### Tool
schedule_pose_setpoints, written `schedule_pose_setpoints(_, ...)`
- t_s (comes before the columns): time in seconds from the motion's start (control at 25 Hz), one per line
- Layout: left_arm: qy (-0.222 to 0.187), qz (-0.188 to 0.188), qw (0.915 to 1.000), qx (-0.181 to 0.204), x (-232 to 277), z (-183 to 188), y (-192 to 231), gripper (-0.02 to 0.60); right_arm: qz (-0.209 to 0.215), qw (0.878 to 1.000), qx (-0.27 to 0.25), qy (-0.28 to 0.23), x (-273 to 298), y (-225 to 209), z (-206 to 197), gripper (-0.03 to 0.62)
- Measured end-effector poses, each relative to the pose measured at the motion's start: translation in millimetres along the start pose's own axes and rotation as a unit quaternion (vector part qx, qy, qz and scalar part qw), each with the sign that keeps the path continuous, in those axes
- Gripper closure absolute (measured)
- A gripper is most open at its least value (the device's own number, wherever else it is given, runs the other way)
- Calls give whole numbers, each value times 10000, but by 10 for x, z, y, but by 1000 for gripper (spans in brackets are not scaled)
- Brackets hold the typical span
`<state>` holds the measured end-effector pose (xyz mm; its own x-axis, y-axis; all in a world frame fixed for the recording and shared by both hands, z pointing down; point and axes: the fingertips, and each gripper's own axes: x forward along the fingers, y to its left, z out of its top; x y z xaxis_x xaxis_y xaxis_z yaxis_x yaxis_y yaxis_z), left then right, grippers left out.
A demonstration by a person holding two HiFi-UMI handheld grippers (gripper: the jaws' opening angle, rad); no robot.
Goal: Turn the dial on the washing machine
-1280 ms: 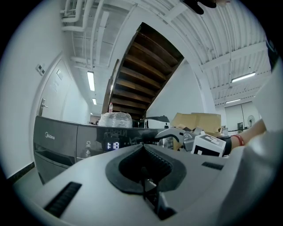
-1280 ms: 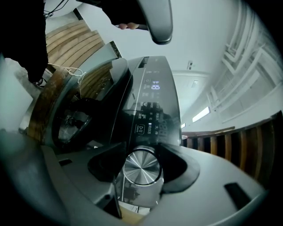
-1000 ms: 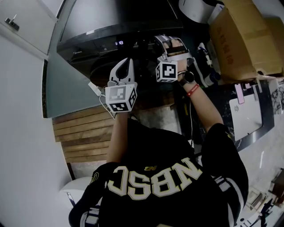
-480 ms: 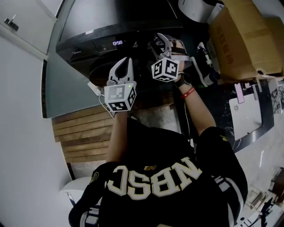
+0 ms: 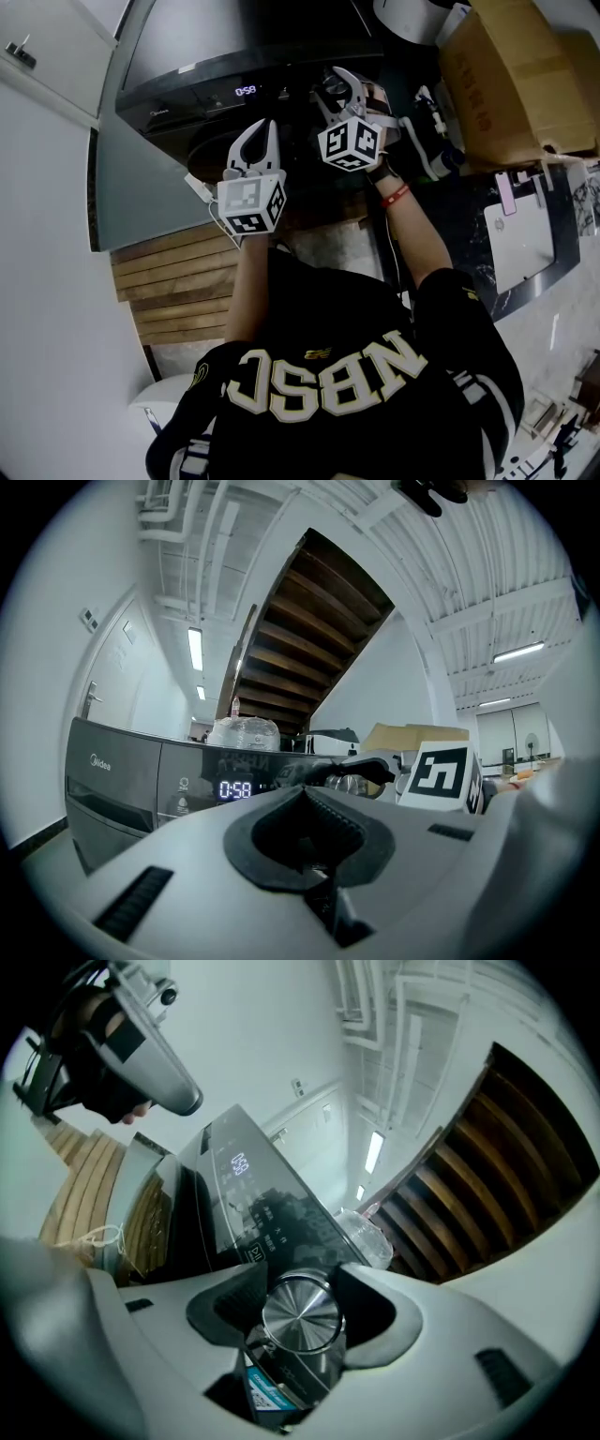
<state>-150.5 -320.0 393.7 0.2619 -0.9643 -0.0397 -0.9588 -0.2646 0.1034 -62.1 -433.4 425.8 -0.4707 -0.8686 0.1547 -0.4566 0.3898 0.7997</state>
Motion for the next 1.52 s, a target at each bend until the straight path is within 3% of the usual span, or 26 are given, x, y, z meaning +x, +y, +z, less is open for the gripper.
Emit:
schedule_pose_setpoints(0.28,-42,79,10000,-23,-49,30,66,566,-168,9882,1521,-87,-24,-126,-16,352)
schedule_pose_setpoints(0.72,-14,7,10000,-28,-36,9,23,566,-190,9873,1579,-30,-14,-124,-14,350)
schedule_pose_setpoints(1.04,-2,-43,10000,-44,-6,7,-15,566,-194,9802,1968,-133,-19,-154,-17,353)
schedule_pose_setpoints(1.16,0,-49,10000,-48,-1,4,-20,566,-260,9657,2566,-293,-30,-201,-35,355)
schedule_pose_setpoints(1.32,-13,-58,10000,-52,-1,7,-18,566,-375,9307,3614,-409,-41,-272,-115,355)
schedule_pose_setpoints(1.4,-14,-59,10000,-57,-1,7,-14,566,-404,9261,3731,-387,-34,-278,-125,355)
schedule_pose_setpoints(1.52,-9,-84,9999,-56,7,3,-37,566,-385,9300,3640,-331,-32,-268,-123,353)
